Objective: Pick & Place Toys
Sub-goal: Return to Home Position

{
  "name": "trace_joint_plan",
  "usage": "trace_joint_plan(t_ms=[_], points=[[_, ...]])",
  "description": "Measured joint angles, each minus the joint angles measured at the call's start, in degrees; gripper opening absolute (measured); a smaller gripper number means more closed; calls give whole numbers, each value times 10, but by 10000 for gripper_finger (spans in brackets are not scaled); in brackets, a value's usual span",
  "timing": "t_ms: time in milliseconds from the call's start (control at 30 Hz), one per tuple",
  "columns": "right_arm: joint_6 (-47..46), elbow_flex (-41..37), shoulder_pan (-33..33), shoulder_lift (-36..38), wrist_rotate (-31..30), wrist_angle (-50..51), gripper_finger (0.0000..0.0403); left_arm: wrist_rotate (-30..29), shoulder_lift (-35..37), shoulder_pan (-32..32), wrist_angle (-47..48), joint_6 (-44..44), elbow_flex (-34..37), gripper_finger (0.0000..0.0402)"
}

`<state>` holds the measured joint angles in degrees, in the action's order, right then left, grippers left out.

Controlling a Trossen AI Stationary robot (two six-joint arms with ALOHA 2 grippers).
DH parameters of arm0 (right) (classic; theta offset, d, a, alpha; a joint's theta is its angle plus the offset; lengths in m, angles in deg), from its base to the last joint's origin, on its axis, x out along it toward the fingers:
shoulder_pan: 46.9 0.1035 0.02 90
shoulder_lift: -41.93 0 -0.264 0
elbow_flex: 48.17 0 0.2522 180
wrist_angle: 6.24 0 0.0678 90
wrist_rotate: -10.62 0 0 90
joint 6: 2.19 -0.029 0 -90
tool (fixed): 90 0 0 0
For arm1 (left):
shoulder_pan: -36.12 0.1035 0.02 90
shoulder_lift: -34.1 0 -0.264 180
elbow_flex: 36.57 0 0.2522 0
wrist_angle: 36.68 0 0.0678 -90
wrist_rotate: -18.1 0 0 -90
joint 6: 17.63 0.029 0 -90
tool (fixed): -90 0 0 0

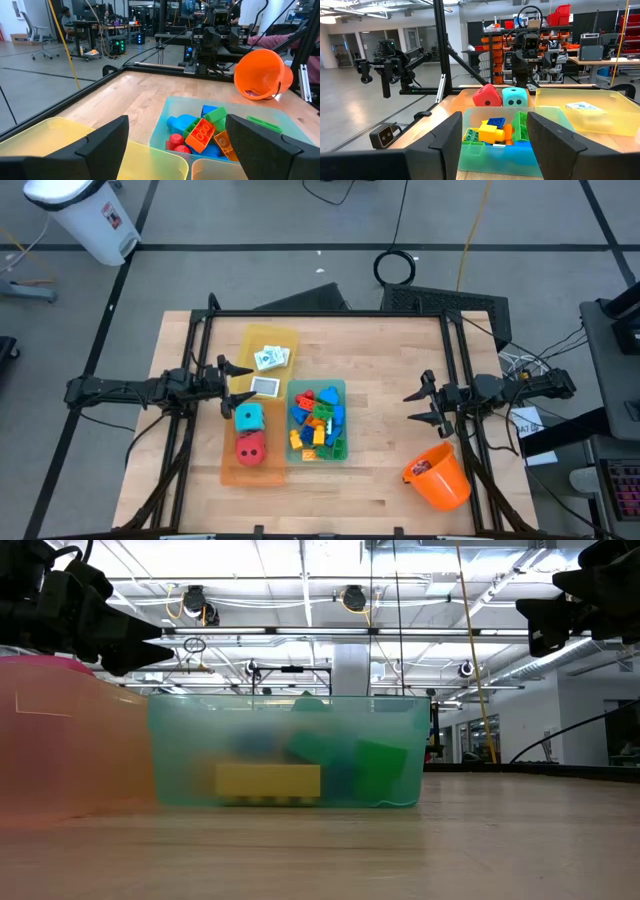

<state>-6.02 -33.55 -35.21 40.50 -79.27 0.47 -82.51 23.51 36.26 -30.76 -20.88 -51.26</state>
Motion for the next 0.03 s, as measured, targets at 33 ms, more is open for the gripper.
trace_joint_plan(t_ms=[33], points=[[0, 0, 0, 0, 0, 0, 190, 0, 0, 0, 0, 0, 0, 337]])
